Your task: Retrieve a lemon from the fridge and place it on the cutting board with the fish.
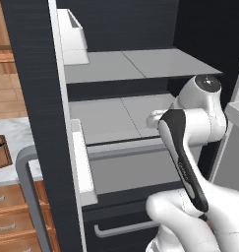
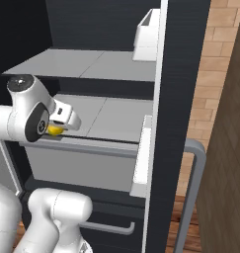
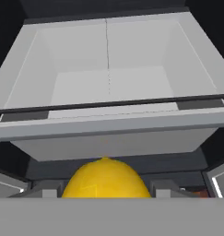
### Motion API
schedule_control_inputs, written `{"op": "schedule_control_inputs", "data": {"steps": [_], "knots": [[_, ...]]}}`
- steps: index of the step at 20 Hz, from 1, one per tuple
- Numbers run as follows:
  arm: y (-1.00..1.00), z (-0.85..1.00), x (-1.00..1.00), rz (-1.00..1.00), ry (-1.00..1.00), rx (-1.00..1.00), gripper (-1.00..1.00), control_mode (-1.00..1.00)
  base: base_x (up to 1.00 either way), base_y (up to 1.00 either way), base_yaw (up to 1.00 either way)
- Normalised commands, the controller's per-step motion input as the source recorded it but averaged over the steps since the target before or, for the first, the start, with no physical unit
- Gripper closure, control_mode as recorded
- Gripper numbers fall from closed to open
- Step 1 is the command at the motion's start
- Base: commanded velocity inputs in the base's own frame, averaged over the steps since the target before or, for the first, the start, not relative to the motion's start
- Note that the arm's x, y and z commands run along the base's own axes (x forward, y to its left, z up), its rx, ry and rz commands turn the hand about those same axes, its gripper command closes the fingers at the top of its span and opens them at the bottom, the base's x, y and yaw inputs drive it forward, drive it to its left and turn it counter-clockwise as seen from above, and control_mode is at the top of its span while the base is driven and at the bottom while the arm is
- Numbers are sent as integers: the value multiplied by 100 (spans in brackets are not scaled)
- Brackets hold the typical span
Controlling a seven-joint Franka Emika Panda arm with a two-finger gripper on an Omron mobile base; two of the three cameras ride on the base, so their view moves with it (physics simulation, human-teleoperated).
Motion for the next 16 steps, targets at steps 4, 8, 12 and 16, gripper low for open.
{"op": "schedule_control_inputs", "data": {"steps": [4,8,12,16], "knots": [[-1,35,-96,-2,18,0,100,-100,0,0,0],[0,0,-94,0,7,0,100,-100,0,0,0],[0,-2,-94,0,-1,-1,100,-100,0,0,0],[-9,-12,-35,0,-12,0,100,-100,0,0,0]]}}
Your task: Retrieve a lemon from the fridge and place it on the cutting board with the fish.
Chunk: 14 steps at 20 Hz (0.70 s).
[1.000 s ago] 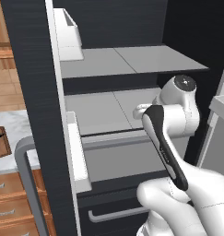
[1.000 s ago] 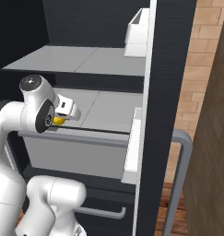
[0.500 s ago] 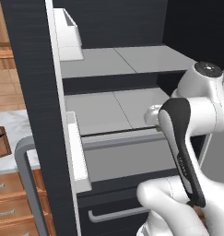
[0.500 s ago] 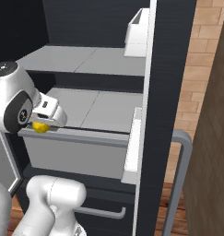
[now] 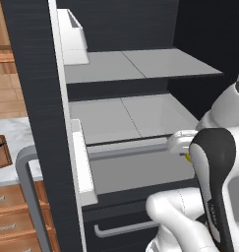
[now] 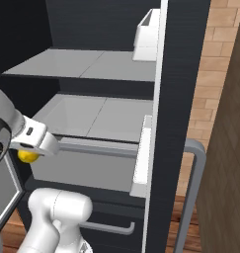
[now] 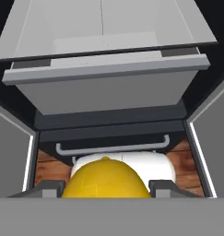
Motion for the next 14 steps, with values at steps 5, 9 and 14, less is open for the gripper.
{"op": "schedule_control_inputs", "data": {"steps": [5,9,14], "knots": [[-4,0,22,0,-2,0,100,-100,0,0,0],[-1,-4,11,0,1,0,100,-100,0,0,0],[0,0,-3,0,0,0,100,-100,0,0,0]]}}
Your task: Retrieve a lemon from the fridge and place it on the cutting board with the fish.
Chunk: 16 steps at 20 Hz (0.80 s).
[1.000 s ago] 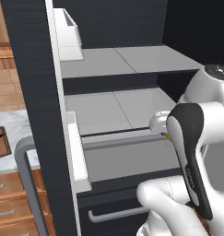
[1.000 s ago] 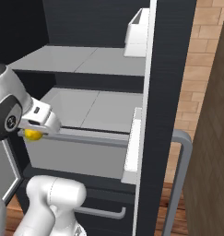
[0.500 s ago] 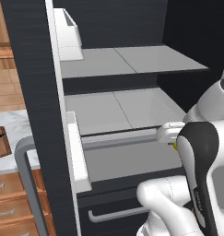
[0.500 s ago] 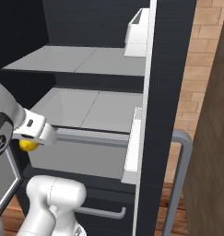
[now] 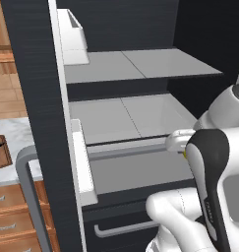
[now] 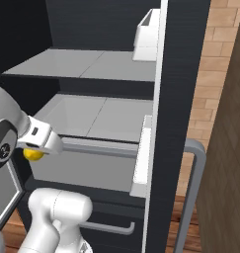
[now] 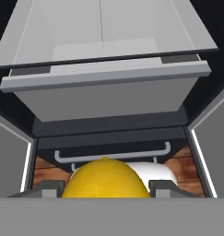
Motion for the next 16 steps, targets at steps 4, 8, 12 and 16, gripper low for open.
{"op": "schedule_control_inputs", "data": {"steps": [4,8,12,16], "knots": [[0,0,-22,0,0,0,100,-100,0,0,0],[0,0,0,0,0,0,100,100,-71,0,0],[0,0,0,0,0,0,100,100,-91,13,0],[0,0,0,0,0,0,100,100,-80,39,0]]}}
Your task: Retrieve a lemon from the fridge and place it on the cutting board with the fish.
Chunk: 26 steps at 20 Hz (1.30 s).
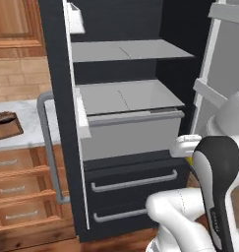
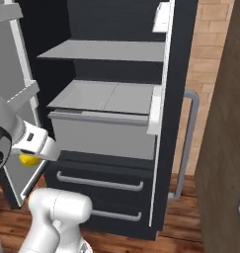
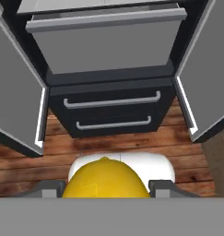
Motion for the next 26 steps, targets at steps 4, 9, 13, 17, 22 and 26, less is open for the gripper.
{"op": "schedule_control_inputs", "data": {"steps": [4,9,13,17,22,26], "knots": [[0,0,0,0,0,0,100,100,-57,75,0],[0,0,0,0,0,0,100,100,-42,96,0],[0,0,0,0,0,0,100,100,-39,99,0],[0,0,0,0,0,0,100,100,-10,100,0],[0,0,0,0,0,0,100,100,14,90,-1],[0,0,0,0,0,0,100,100,50,50,-2]]}}
